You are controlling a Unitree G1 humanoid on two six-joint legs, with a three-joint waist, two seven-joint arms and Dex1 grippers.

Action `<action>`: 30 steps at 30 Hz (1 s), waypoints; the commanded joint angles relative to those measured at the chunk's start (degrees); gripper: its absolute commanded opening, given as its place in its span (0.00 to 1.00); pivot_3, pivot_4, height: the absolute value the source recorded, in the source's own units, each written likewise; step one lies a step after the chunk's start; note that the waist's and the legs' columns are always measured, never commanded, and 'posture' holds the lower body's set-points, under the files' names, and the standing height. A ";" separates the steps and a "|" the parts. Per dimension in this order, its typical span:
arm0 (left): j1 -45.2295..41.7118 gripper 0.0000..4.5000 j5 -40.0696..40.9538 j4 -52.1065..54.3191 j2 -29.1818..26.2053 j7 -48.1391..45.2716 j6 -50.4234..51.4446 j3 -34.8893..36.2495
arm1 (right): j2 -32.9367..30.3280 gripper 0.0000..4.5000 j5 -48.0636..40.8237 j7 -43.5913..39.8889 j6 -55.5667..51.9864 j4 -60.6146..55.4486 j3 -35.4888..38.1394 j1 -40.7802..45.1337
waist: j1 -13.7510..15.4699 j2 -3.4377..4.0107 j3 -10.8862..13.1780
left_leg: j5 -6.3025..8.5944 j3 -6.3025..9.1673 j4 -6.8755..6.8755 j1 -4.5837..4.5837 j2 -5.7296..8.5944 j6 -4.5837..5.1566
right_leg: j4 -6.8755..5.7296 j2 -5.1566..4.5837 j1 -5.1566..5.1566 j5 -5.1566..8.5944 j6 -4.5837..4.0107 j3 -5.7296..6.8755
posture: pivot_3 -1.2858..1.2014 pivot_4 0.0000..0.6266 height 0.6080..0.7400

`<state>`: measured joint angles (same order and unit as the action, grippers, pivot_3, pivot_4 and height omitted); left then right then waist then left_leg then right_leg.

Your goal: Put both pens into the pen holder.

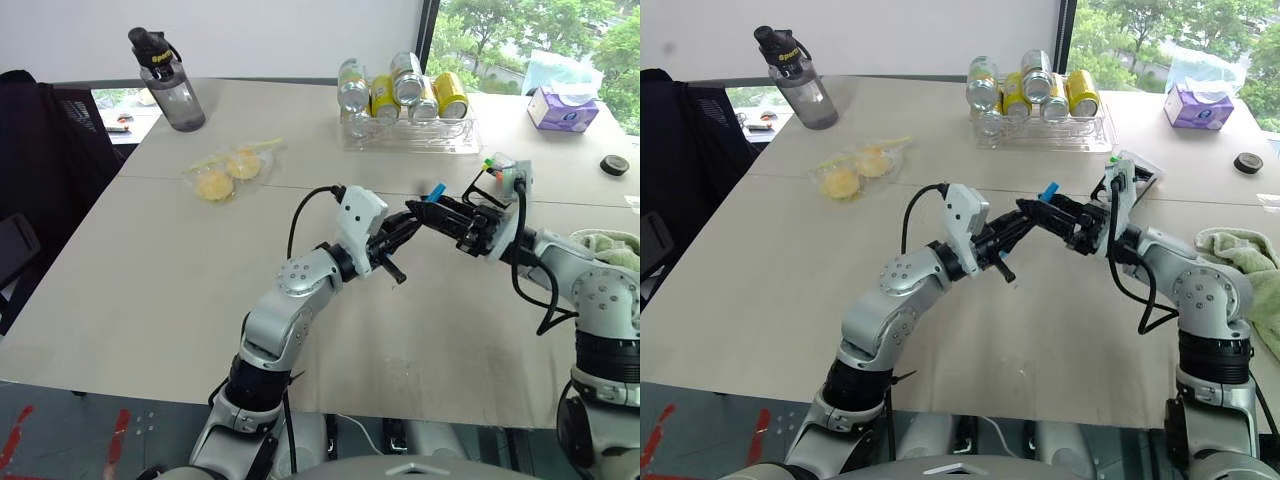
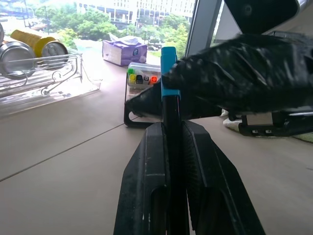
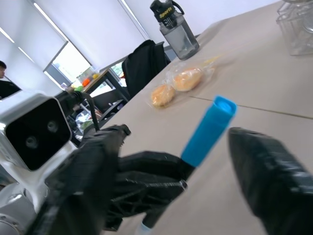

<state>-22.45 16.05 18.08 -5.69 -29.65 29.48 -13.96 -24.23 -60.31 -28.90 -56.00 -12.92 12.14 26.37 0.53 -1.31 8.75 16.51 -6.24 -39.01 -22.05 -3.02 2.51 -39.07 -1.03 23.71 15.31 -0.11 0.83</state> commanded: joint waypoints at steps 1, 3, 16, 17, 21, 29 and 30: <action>-1.02 0.00 1.19 0.94 0.23 -0.71 -1.44 0.06 | 0.31 0.38 -0.59 0.12 0.99 -0.69 0.59 1.47 | 0.01 0.00 0.00 | -0.02 0.01 0.00 -0.03 0.00 -0.03 | 0.05 0.00 0.00 0.00 0.00 0.01 | 0.52 0.24 0.99; -0.80 0.00 1.36 0.92 0.39 -0.47 -1.23 0.28 | 0.30 0.24 -0.31 0.12 1.27 -0.55 0.54 1.64 | 0.02 0.00 0.00 | -0.04 0.01 0.00 -0.07 -0.01 -0.07 | 0.13 -0.01 0.00 0.00 0.01 0.02 | 0.52 0.24 0.99; -2.29 0.42 1.34 1.10 -1.59 3.78 1.74 3.50 | -7.41 0.01 15.56 -8.76 15.72 3.68 -3.36 6.24 | -0.37 0.01 0.01 | -0.03 0.01 0.07 -0.14 -0.01 -0.04 | 0.20 0.00 0.06 0.00 0.01 0.05 | 0.52 0.24 0.99; -2.61 0.42 0.93 1.41 -2.04 4.28 2.26 3.72 | -8.55 0.01 19.22 -10.39 20.16 4.38 -4.42 6.46 | -0.30 0.02 0.02 | -0.03 0.02 0.07 -0.14 -0.01 -0.05 | 0.21 0.00 0.06 0.00 0.02 0.06 | 0.52 0.24 0.99; -5.14 0.42 1.35 4.52 -3.78 5.00 4.84 4.09 | -13.52 0.01 33.82 -16.40 37.81 5.49 -9.23 7.92 | -0.41 0.02 0.04 | -0.02 0.01 0.08 -0.19 0.01 -0.03 | 0.27 -0.01 0.08 0.00 0.03 0.07 | 0.52 0.24 0.99; -11.89 0.42 3.16 7.82 -6.79 5.31 11.60 5.77 | -18.32 0.01 53.42 -13.43 63.53 7.26 -8.90 5.55 | -0.60 0.04 0.07 | -0.05 -0.01 0.08 -0.23 -0.03 -0.08 | 0.29 -0.03 0.12 0.05 0.10 0.09 | 0.52 0.24 0.99; -12.87 0.42 3.24 7.70 -7.23 5.18 12.06 5.73 | -18.67 0.01 54.92 -12.55 66.01 7.86 -8.40 5.03 | -0.67 0.03 0.07 | -0.05 -0.02 0.08 -0.23 -0.03 -0.08 | 0.29 -0.04 0.12 0.05 0.10 0.09 | 0.52 0.24 0.99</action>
<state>-33.87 19.25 23.76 -12.99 -24.55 41.28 -8.89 -42.16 -7.52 -42.95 5.63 -5.07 1.63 31.38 -0.14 -1.28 8.82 16.46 -6.28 -38.93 -22.26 -3.05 2.42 -38.78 -1.08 23.82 15.36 -0.01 0.92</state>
